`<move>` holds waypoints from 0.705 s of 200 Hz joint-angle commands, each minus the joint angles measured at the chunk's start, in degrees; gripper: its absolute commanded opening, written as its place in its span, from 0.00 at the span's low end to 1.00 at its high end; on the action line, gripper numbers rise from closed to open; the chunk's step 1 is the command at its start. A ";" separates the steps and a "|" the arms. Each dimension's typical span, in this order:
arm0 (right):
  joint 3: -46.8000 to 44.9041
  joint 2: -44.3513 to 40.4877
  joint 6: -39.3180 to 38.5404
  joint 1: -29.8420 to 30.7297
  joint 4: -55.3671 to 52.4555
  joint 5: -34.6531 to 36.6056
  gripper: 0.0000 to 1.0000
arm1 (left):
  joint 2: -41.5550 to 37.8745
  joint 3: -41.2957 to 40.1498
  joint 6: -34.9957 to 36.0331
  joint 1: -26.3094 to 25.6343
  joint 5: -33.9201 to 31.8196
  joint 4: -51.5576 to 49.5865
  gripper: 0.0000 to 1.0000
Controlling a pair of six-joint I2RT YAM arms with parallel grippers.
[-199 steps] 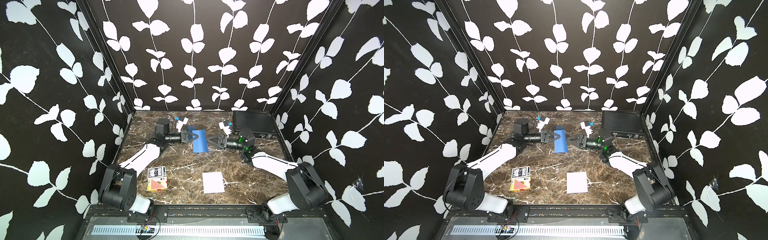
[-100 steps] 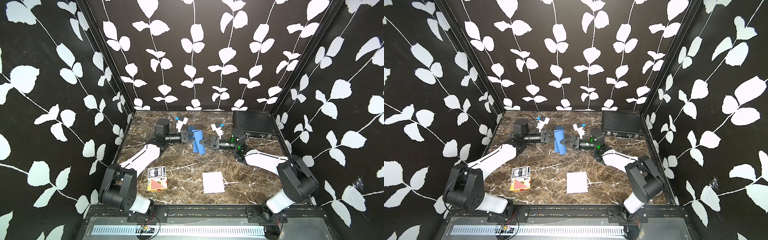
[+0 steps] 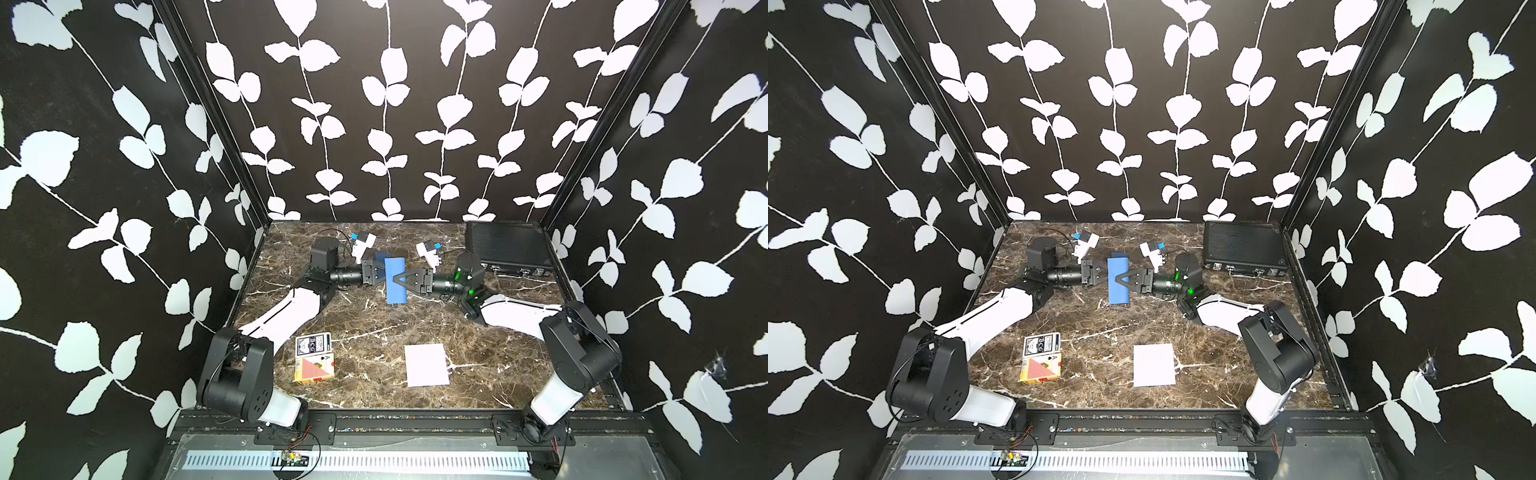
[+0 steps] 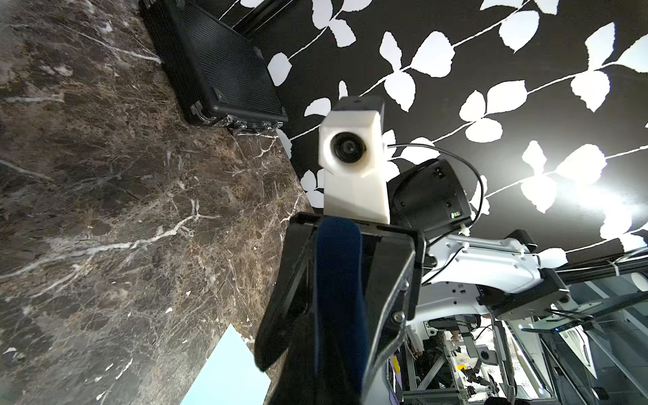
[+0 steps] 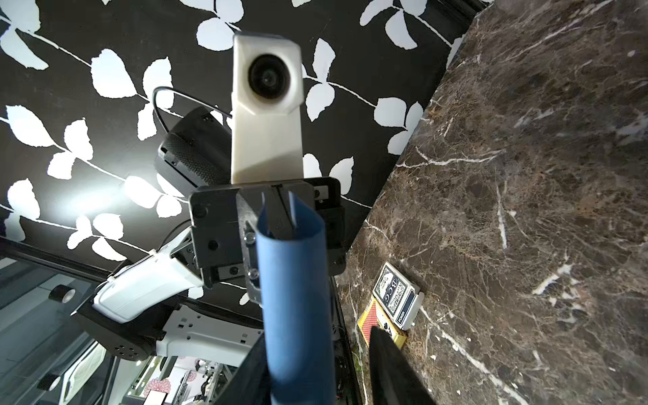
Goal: Fold the square paper along the opposite sides
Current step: Fold the paper.
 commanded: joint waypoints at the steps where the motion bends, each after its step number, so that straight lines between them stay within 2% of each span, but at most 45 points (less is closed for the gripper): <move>1: 2.67 0.49 0.44 0.36 4.45 -0.08 0.38 | -1.24 -0.62 -0.06 -0.25 0.44 1.77 0.00; 59: 2.83 0.68 0.83 0.43 4.10 -1.34 0.27 | -1.24 -0.57 0.30 -0.23 0.38 1.42 0.00; 141: 3.53 0.32 -0.70 0.43 0.85 -3.01 0.22 | -1.60 -0.61 0.84 -0.22 -0.01 0.54 0.00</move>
